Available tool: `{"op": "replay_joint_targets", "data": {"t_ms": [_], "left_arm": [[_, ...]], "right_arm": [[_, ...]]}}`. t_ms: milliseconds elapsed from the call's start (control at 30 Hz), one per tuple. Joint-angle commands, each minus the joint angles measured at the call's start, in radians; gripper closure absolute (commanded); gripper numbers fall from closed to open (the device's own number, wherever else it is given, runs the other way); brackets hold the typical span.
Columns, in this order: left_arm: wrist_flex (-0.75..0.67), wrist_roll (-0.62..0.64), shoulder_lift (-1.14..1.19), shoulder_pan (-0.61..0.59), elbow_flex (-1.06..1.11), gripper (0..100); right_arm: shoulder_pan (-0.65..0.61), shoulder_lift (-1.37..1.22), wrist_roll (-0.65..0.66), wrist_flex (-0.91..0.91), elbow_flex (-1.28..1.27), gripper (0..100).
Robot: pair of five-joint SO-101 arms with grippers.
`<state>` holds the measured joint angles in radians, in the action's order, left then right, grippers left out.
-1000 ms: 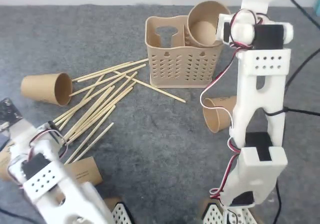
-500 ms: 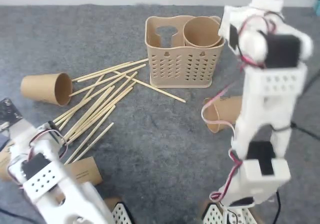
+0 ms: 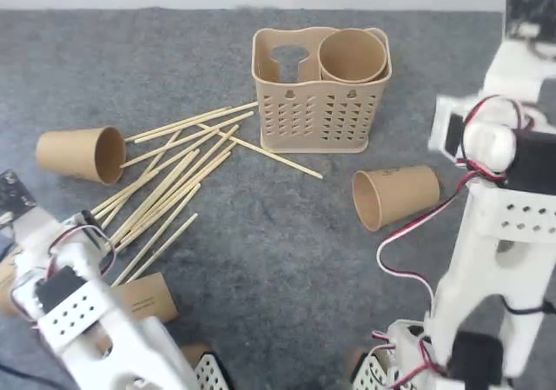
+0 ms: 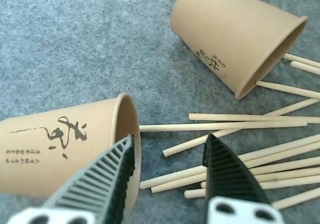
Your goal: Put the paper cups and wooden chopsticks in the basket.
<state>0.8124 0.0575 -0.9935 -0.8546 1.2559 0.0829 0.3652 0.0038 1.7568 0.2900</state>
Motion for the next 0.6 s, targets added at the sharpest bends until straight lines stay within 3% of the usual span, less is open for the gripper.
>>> {"op": "replay_joint_targets", "data": {"t_ms": [0,300,567], "left_arm": [[0.078,0.003,0.006,-0.014,-0.122,79],[0.242,-0.101,0.006,-0.124,-0.369,79],[0.377,-0.172,0.014,-0.057,-0.404,80]], "right_arm": [[0.038,0.097,0.123,-0.030,-0.242,96.5],[0.163,0.137,0.252,-0.367,-0.792,98.5],[0.148,0.127,0.264,-0.685,-1.148,99.1]]}}
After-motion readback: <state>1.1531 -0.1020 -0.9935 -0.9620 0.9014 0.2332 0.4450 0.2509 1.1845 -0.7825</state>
